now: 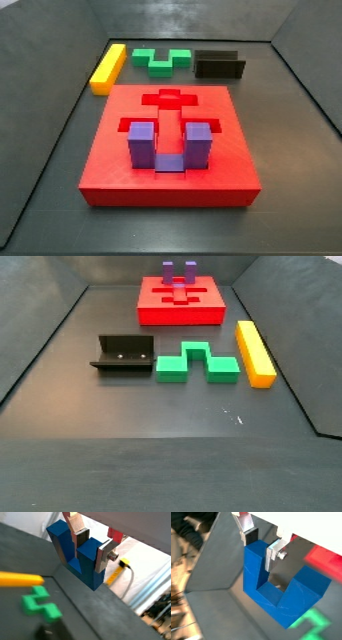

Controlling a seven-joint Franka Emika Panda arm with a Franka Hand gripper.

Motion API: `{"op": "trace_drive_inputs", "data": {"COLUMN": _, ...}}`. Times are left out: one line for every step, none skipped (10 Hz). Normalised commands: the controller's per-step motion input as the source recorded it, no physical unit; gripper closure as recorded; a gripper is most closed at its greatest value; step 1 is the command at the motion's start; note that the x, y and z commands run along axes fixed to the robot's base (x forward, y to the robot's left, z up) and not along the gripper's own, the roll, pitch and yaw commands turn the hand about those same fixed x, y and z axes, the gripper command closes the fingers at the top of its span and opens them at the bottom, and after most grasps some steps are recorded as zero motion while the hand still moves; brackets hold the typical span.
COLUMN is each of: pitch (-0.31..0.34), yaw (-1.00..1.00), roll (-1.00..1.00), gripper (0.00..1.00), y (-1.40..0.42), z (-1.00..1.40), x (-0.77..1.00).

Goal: Pick up the blue object. Move up. Place the blue object on the fixture. Regrasp the blue object. Move to above the board. Insert the blue object.
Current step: Move to above the board.

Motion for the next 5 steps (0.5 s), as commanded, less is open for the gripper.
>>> {"op": "trace_drive_inputs", "data": {"pitch": 0.096, "yaw": -0.18, "roll": -1.0, "gripper": 1.0, "y": -1.4, "z": 0.28, "x": -1.31}}
{"op": "trace_drive_inputs", "data": {"pitch": 0.106, "yaw": -0.18, "roll": -1.0, "gripper": 1.0, "y": -1.4, "z": 0.29, "x": -1.3}}
{"op": "trace_drive_inputs", "data": {"pitch": 0.119, "yaw": -0.18, "roll": -1.0, "gripper": 1.0, "y": -1.4, "z": 0.31, "x": -1.32}}
{"op": "trace_drive_inputs", "data": {"pitch": 0.13, "yaw": -0.17, "roll": -1.0, "gripper": 1.0, "y": -0.62, "z": 0.13, "x": -0.6}}
{"op": "trace_drive_inputs", "data": {"pitch": 0.14, "yaw": -0.15, "roll": -1.0, "gripper": 1.0, "y": -0.15, "z": 0.02, "x": -0.21}}
